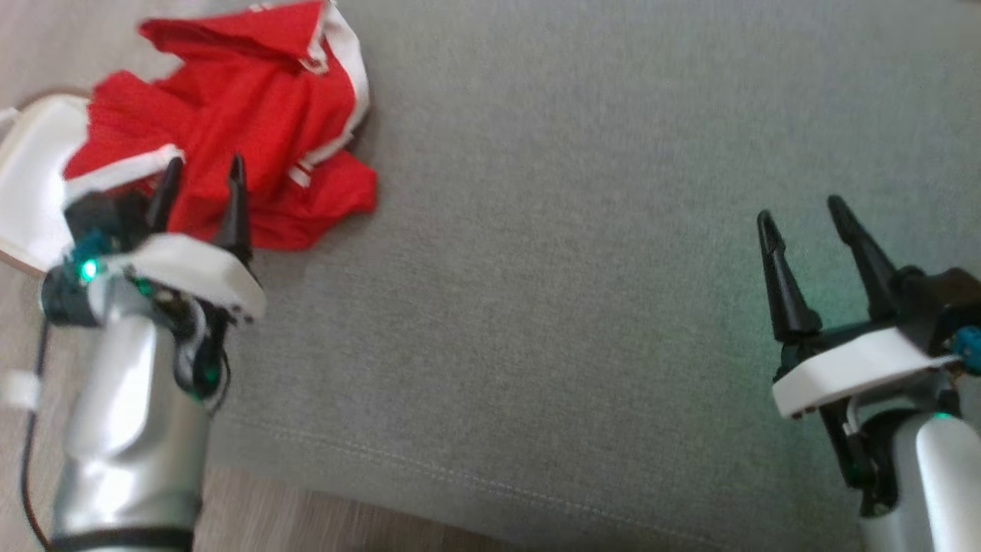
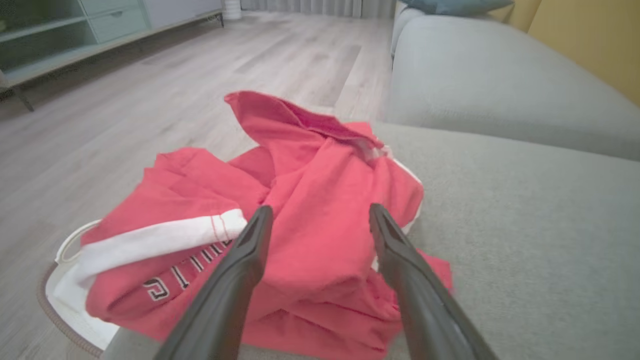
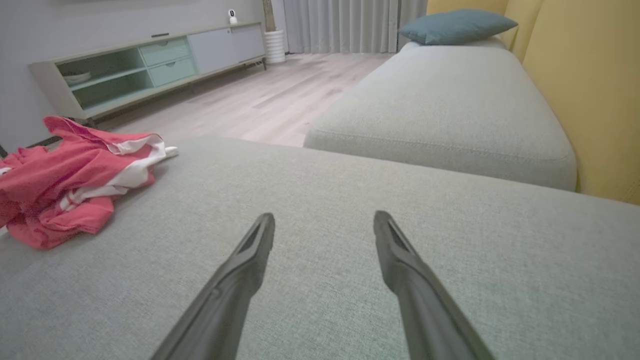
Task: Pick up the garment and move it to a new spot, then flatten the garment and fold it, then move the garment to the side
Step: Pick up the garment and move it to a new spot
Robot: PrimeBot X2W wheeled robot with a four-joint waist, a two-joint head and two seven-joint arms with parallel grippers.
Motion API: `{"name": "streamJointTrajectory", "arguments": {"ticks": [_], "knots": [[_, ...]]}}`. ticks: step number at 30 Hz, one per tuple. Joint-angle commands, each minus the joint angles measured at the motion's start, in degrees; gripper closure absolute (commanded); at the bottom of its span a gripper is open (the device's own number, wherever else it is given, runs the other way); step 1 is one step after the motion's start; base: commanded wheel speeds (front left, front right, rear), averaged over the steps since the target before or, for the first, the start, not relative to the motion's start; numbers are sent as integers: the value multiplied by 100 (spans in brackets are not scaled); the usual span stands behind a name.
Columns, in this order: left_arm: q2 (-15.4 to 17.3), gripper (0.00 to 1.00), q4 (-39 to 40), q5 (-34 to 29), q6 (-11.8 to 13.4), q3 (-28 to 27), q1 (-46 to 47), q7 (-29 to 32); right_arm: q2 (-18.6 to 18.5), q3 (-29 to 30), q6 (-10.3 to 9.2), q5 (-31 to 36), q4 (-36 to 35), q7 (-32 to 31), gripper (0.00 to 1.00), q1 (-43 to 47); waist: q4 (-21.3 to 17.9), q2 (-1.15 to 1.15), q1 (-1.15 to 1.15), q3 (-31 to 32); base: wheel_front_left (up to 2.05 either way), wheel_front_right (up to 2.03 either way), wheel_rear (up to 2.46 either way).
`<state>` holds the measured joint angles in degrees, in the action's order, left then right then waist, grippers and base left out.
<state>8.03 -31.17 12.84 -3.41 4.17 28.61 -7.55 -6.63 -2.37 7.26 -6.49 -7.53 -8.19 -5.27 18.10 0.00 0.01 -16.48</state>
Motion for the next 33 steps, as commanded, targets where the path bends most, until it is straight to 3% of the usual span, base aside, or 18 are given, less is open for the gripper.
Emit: {"name": "streamJointTrajectory", "arguments": {"ticks": [1, 10, 11, 12, 13, 22, 26, 33], "knots": [[302, 0, -99, 67, -38, -270, 370, 53, -94, -99, 23, 26, -270, -42, 0, -177, -139, 0, -1, -364, 0, 0, 0], [499, 0, -1786, 304, -161, -295, 1372, 760, -187, 4, 23, -13, -419, -138, 0, -230, -216, 0, -1, -626, 0, 0, 0], [507, 25, -1887, 334, -176, -298, 1442, 801, -182, 9, 23, -13, -425, -142, 0, -228, -215, 0, -1, -631, 0, 0, 0], [529, 82, -1943, 338, -188, -291, 1510, 768, -175, 14, 23, -9, -428, -144, 0, -227, -212, 0, -1, -631, 0, 0, 0], [549, 100, -1986, 333, -195, -279, 1566, 716, -161, 21, 23, -10, -431, -144, 0, -229, -206, 0, -1, -626, 0, 0, 0], [731, 100, -1698, 210, 42, -306, 1715, -412, -9, 95, 23, -46, -351, -14, 0, -192, -145, 0, -1, -184, 0, 0, 0], [768, 100, -1289, 194, 153, -361, 1615, -606, 70, 114, 23, -59, -298, 59, 0, -141, -161, 0, -1, 92, 0, 0, 0], [689, 100, 328, 89, 337, -294, 881, -692, 259, 138, 23, -118, -226, 204, 0, 58, -317, 0, -1, 686, 0, 0, 0]]}}
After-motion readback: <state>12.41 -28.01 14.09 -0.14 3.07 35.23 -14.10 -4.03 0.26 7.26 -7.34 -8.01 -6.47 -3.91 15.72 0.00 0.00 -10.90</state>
